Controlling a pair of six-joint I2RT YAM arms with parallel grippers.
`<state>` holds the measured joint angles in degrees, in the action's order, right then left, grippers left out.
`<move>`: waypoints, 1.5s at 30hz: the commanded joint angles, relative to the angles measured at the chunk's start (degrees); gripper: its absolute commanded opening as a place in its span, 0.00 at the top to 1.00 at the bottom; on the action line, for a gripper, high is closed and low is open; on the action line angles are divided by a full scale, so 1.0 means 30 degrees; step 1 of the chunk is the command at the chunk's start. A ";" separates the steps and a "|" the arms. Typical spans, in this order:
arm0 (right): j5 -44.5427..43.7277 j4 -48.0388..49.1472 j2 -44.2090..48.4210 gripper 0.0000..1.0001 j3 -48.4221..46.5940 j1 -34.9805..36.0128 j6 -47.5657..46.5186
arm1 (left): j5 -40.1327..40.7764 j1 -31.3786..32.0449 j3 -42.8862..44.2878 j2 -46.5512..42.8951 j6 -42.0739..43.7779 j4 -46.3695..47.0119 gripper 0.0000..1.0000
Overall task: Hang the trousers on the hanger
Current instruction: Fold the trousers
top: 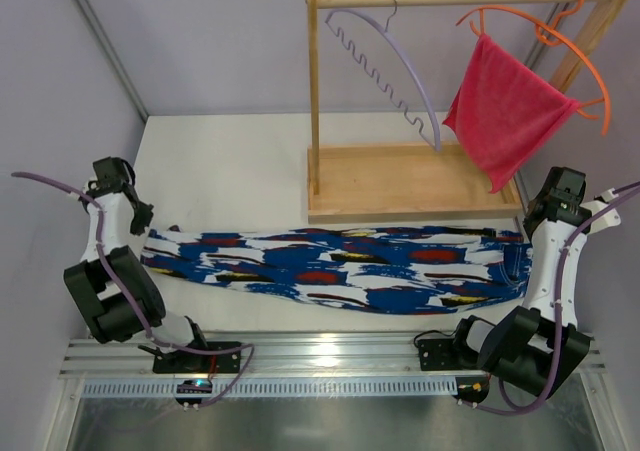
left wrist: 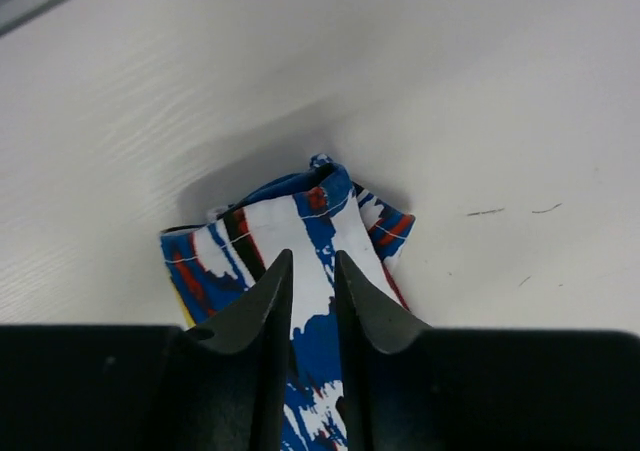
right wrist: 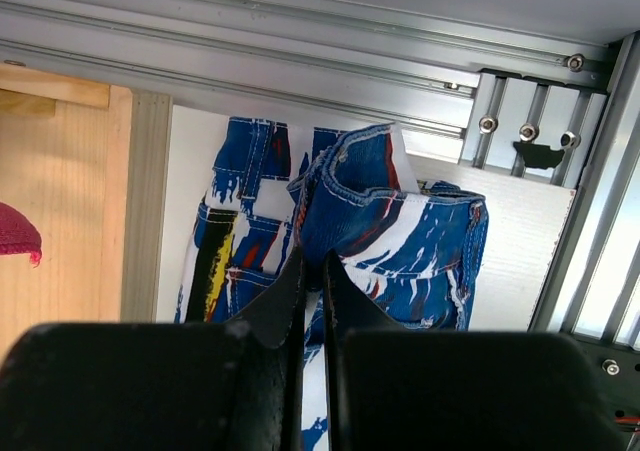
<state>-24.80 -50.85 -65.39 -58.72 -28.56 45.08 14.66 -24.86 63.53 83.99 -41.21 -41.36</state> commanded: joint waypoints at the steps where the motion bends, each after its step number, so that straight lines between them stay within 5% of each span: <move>1: -0.1080 0.0983 -0.0031 0.96 -0.0583 -0.0149 -0.0407 | -0.1663 -0.0062 0.0210 0.1183 0.0698 0.1250 0.75; 5: -0.0905 0.1246 0.0027 0.96 -0.0555 -0.0149 -0.0495 | -0.0726 -0.0062 0.0356 0.1330 0.0730 0.1687 0.48; 7: -0.0788 0.1480 -0.0001 0.96 -0.0496 -0.0149 -0.0583 | -0.0667 -0.0033 0.0795 0.2000 0.0584 0.1514 0.45; 17: -0.0495 0.1920 -0.0441 0.96 -0.0203 -0.0149 -0.0789 | 0.1615 -0.0033 0.2700 0.5310 -0.0822 -0.1093 0.56; 29: -0.0553 0.2243 -0.0237 0.96 -0.0027 -0.0149 -0.1052 | 0.0212 -0.0091 0.3051 0.5550 -0.2258 -0.1648 0.58; 37: -0.0377 0.2331 -0.0119 0.96 0.0119 -0.0149 -0.1082 | 0.3579 0.0348 0.4106 0.3561 -0.2432 -0.3055 0.48; 45: 0.0032 0.2331 -0.0060 0.96 0.0091 -0.0149 -0.1052 | 0.1766 0.0348 0.4373 0.2620 -0.6036 -0.4524 0.46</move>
<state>-24.27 -46.70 -67.00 -57.95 -28.62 42.54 21.02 -23.97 76.12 92.92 -53.82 -52.71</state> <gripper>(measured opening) 0.066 0.540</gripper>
